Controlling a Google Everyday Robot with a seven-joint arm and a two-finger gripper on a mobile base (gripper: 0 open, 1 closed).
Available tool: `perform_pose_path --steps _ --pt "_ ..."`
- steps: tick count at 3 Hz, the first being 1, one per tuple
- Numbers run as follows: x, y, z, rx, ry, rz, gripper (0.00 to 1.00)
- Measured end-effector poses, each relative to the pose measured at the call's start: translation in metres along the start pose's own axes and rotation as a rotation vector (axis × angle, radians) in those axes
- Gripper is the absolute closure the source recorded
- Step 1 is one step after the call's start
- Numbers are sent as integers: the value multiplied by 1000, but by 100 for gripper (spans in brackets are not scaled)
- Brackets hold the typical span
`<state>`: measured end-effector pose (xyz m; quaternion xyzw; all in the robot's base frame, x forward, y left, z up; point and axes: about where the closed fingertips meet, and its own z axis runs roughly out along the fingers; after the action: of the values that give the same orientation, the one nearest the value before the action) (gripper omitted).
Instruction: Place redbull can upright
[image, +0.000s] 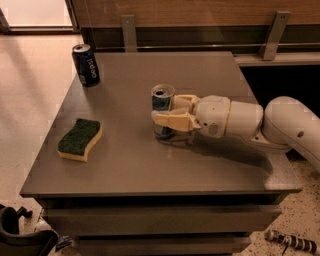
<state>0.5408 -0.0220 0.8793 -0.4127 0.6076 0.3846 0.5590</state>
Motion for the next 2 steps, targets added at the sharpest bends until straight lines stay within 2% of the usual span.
perform_pose_path --steps 2 --pt "0 0 0 0 0 0 17"
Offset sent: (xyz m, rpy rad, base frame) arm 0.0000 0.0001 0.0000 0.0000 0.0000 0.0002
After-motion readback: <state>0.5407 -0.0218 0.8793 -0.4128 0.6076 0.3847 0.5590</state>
